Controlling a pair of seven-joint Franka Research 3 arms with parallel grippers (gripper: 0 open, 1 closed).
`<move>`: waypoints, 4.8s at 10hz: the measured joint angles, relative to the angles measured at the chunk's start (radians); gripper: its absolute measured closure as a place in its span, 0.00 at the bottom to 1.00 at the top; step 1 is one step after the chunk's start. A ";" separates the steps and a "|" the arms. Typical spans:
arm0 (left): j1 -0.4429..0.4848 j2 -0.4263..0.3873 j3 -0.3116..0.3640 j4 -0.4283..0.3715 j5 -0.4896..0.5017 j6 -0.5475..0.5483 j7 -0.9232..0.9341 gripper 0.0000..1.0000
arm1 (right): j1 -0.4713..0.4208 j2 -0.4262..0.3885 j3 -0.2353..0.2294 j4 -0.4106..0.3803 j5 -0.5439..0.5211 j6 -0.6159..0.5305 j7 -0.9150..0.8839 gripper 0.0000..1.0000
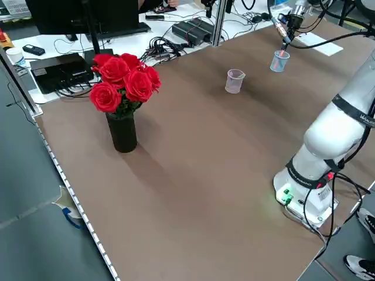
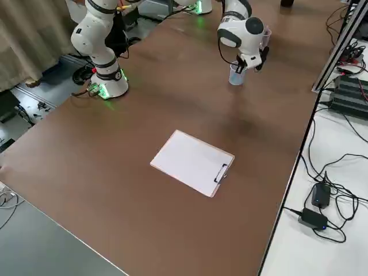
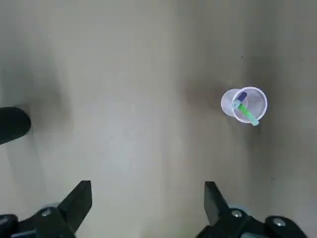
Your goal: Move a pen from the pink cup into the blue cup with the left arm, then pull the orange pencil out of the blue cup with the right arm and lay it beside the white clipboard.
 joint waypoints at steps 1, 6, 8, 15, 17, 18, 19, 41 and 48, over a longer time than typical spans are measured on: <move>0.000 0.001 0.000 0.003 0.000 -0.001 0.000 0.00 | 0.000 0.000 0.000 0.000 0.006 0.002 0.000 0.81; 0.000 0.008 0.000 0.005 0.000 0.006 0.000 0.00 | 0.000 -0.011 -0.001 0.001 0.014 -0.017 0.000 0.83; 0.000 0.011 0.000 0.005 0.000 0.008 -0.012 0.00 | 0.000 -0.050 -0.007 0.008 0.014 -0.068 0.000 0.83; 0.000 0.012 0.004 0.009 0.023 0.025 -0.073 0.00 | -0.004 -0.188 -0.146 0.079 -0.030 -0.301 -0.007 0.83; 0.007 0.012 0.006 0.015 0.023 0.025 -0.073 0.00 | -0.017 -0.216 -0.211 0.180 -0.130 -0.506 -0.008 0.83; 0.007 0.012 0.005 0.016 0.023 0.025 -0.073 0.00 | -0.032 -0.224 -0.222 0.209 -0.203 -0.588 -0.016 0.83; 0.007 0.012 0.005 0.018 0.022 0.025 -0.073 0.00 | -0.055 -0.224 -0.225 0.214 -0.270 -0.637 -0.048 0.83; 0.005 0.024 0.001 0.024 0.021 0.025 -0.075 0.00 | -0.173 0.237 -0.237 0.247 -0.364 -0.124 -0.179 0.83; 0.003 0.027 -0.001 0.024 0.021 0.025 -0.075 0.00 | -0.176 0.204 -0.240 0.337 -0.363 -0.220 -0.178 0.10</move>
